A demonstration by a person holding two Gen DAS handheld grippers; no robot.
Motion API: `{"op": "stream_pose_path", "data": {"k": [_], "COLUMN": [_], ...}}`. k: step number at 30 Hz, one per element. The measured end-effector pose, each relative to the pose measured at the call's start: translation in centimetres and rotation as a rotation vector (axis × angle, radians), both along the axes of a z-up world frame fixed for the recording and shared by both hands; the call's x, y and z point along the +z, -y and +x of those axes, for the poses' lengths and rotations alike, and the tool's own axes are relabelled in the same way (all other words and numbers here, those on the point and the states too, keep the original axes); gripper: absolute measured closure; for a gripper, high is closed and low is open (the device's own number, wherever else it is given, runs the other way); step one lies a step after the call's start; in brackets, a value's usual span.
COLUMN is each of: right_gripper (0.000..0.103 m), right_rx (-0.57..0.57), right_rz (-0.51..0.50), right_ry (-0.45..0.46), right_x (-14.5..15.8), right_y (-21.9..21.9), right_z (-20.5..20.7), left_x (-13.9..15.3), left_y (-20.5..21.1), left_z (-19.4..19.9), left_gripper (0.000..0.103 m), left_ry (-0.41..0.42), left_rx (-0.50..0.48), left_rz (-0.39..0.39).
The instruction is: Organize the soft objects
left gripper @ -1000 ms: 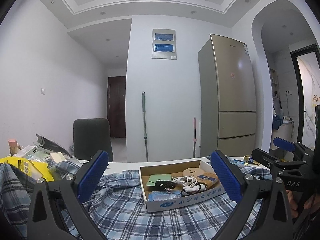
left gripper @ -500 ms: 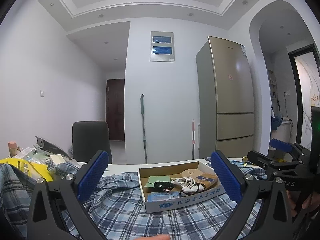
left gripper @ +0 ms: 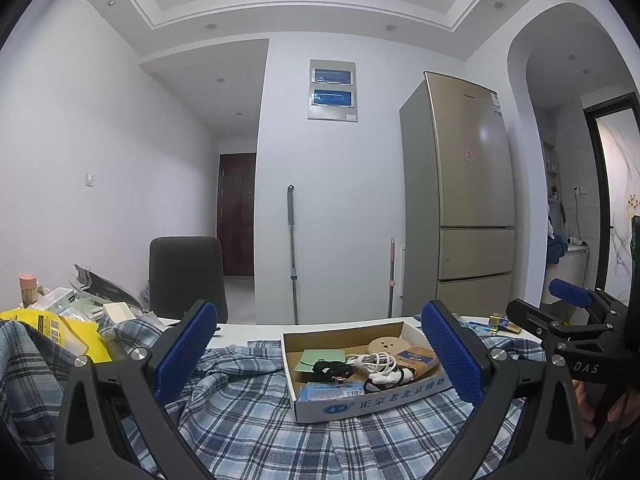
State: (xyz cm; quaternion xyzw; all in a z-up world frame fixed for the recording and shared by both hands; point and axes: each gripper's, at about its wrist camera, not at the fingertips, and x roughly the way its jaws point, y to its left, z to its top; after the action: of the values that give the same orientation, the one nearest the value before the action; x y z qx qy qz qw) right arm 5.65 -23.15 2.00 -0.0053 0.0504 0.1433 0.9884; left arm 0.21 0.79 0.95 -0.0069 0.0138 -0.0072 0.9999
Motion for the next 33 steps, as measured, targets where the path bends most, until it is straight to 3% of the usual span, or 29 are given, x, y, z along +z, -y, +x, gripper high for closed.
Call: {"op": "stream_pose_path", "data": {"k": [33], "right_gripper": [0.0], "right_rx": [0.004], "right_rz": [0.004], "right_ry": [0.0], "right_x": [0.0], "right_y": [0.1], "right_z": [0.0], "left_x": [-0.1], "left_y": [1.4], "left_z": [-0.5], "left_gripper": [0.0], "left_ry": [0.021], "left_rx": [0.016], "left_rz": [0.036]}}
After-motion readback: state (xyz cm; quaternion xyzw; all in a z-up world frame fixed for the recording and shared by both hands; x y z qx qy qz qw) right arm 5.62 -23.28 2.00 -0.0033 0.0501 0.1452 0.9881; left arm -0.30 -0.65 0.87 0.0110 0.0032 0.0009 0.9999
